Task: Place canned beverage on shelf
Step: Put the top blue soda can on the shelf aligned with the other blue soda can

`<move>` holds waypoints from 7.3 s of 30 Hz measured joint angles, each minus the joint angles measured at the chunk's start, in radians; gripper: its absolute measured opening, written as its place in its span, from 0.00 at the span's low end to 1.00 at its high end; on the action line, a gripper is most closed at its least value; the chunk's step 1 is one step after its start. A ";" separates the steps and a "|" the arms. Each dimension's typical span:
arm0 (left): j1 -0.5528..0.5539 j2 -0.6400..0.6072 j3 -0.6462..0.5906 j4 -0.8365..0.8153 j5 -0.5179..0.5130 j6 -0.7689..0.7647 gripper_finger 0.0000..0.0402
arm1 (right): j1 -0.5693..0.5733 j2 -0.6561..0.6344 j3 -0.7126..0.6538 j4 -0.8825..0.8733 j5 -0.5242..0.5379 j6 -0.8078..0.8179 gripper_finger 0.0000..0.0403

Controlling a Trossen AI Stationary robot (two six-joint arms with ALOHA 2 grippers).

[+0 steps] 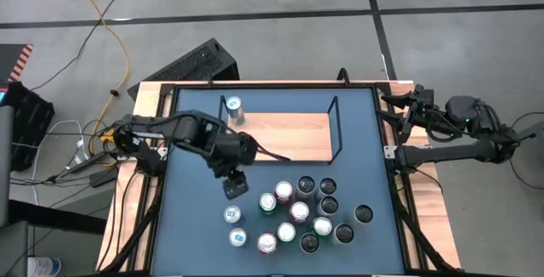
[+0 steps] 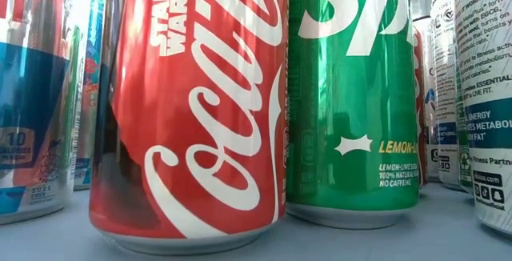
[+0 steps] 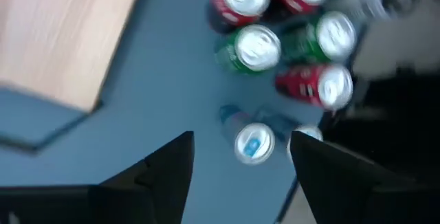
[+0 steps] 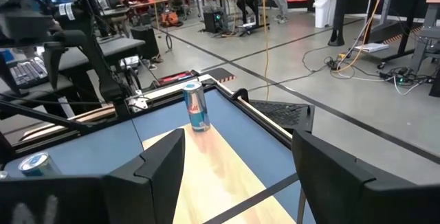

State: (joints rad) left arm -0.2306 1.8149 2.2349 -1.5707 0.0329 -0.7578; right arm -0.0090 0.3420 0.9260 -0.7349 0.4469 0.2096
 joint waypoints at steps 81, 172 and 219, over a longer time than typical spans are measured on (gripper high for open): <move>-0.286 -0.187 -0.793 0.642 -0.077 -1.085 0.69 | 0.000 0.000 0.000 -0.073 0.023 -0.019 0.65; -0.213 -0.028 -0.700 0.547 0.065 -0.988 0.54 | 0.000 0.000 0.000 -0.133 0.024 -0.005 0.65; 0.247 -0.058 -0.397 0.107 -0.045 0.621 0.54 | 0.000 0.000 0.000 -0.133 0.025 -0.007 0.65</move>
State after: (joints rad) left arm 0.0168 1.7573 1.8381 -1.4633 -0.0118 -0.1364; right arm -0.0088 0.3419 0.9260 -0.8680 0.4721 0.2024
